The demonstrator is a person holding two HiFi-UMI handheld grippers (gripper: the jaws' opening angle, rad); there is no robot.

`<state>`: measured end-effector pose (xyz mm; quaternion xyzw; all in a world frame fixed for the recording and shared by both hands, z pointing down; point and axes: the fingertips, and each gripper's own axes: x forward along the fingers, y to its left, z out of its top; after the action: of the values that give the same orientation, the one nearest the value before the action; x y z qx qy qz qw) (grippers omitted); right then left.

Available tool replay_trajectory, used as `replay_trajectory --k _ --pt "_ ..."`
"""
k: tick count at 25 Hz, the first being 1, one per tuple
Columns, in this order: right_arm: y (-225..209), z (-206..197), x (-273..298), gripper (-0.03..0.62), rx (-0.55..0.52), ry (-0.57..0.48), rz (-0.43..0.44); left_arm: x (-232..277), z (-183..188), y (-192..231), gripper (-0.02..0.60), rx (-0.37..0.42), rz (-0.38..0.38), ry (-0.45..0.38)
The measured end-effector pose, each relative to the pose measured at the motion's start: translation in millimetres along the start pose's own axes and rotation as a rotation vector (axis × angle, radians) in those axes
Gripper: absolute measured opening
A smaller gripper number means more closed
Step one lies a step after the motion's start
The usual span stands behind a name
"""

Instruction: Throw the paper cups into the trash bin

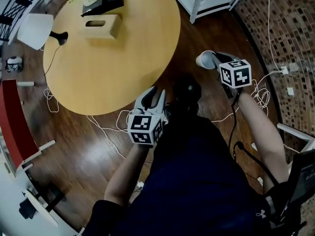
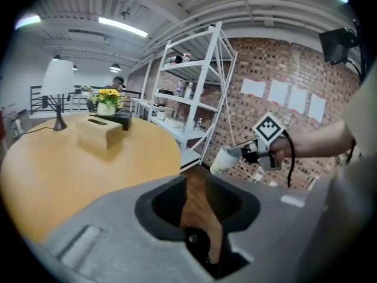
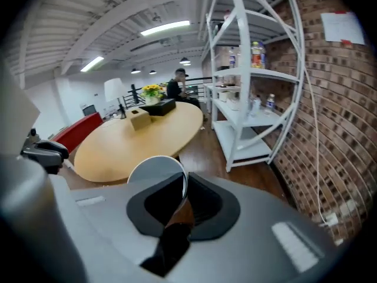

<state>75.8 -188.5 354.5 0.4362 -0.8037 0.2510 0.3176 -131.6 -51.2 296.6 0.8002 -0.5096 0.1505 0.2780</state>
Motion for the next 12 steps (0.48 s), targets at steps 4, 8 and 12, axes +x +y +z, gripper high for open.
replay_trajectory --k 4,8,12 --pt "-54.1 -57.9 -21.3 0.034 0.088 0.025 -0.071 35.7 -0.7 -61.0 0.101 0.062 -0.099 0.034" --pt "-63.4 -113.1 -9.2 0.034 0.068 0.076 -0.050 50.6 -19.1 -82.6 0.101 0.098 -0.077 0.044" --pt "-32.3 -178.7 35.3 0.034 0.007 0.172 0.030 50.9 -52.8 -65.8 0.100 0.125 0.037 0.075"
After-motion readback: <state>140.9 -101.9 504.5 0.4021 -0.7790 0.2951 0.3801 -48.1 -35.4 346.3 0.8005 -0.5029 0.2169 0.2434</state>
